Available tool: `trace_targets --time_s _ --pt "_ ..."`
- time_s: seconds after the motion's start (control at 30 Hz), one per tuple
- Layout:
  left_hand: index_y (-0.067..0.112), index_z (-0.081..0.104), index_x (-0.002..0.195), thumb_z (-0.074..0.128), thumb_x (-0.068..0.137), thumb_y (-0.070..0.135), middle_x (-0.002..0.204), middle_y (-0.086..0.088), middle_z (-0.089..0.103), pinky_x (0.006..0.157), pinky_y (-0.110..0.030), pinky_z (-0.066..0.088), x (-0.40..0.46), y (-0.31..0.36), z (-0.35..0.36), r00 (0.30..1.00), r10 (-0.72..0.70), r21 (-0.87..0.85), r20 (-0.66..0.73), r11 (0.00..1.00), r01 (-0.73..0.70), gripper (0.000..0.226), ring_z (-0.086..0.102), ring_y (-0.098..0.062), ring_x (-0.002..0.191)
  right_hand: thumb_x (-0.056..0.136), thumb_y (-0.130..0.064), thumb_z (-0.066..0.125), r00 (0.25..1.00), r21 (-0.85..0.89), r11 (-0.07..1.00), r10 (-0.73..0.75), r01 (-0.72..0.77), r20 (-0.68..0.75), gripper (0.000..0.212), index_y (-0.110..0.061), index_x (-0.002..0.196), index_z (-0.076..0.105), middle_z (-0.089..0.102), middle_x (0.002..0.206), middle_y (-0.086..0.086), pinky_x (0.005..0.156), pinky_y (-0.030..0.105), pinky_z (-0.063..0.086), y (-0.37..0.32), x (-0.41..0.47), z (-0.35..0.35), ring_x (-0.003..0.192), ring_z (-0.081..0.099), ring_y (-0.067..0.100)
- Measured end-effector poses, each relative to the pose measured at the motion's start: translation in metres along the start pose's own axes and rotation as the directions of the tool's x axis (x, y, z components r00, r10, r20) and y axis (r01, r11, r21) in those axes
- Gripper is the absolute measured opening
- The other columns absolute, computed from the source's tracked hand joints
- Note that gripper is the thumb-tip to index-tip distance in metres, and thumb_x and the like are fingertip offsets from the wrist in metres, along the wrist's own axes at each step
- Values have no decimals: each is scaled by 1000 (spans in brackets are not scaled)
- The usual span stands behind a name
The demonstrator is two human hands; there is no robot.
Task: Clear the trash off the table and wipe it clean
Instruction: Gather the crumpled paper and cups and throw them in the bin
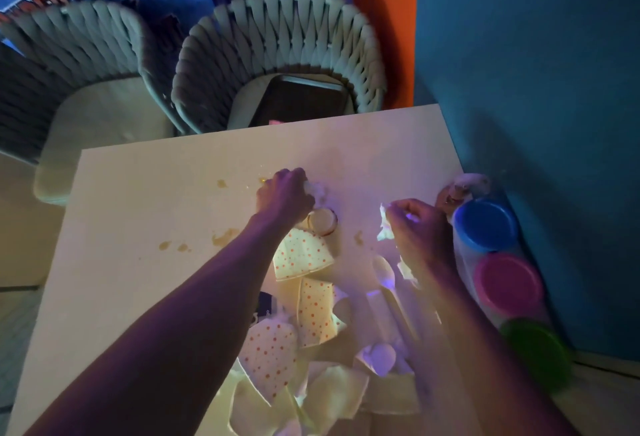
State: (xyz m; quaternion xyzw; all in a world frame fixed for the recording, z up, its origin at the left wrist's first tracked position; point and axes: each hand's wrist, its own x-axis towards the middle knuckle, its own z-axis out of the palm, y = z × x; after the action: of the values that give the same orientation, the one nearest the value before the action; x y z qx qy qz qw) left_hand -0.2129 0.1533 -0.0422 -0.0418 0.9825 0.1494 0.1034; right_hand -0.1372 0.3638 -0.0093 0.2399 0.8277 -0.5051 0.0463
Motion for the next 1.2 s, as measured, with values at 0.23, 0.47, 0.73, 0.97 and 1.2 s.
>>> trace_targets --time_s 0.23,0.47,0.73,0.97,1.2 --pt "36 60 128 59 91 16 125 -3 59 69 -33 42 -30 27 -22 980 163 -89 -117 981 -174 42 62 -28 102 77 -41 74 996 -103 991 85 -81 35 36 -11 67 56 54 55 2 55 34 42 39 -75 -21 54 53 16" --pt "35 71 109 54 85 20 114 5 68 80 -36 51 -79 76 -12 955 292 -119 -48 948 -295 32 65 -28 101 72 -25 70 996 -67 997 38 -43 -75 23 -17 66 49 49 62 -4 60 34 39 61 -112 -39 63 44 19" --pt "50 39 145 61 90 30 128 1 59 77 -33 44 -108 130 35 813 487 42 319 849 -526 63 61 -27 117 73 -17 75 993 -232 972 -69 45 -99 66 -31 133 51 43 136 -1 72 32 49 87 -123 -49 93 58 15" --pt "48 32 150 63 93 35 129 -2 57 70 -32 43 -106 156 63 793 450 204 410 803 -561 66 64 -28 113 86 -31 73 997 -405 914 65 -40 47 88 -34 155 19 5 165 -1 86 38 51 106 -120 -42 122 58 27" --pt "29 53 135 62 92 30 121 -3 61 70 -33 47 -109 160 67 830 441 224 342 819 -528 43 66 -30 104 90 -28 66 995 -452 889 97 -70 37 71 -26 151 30 29 156 4 91 39 47 106 -107 -42 125 54 31"
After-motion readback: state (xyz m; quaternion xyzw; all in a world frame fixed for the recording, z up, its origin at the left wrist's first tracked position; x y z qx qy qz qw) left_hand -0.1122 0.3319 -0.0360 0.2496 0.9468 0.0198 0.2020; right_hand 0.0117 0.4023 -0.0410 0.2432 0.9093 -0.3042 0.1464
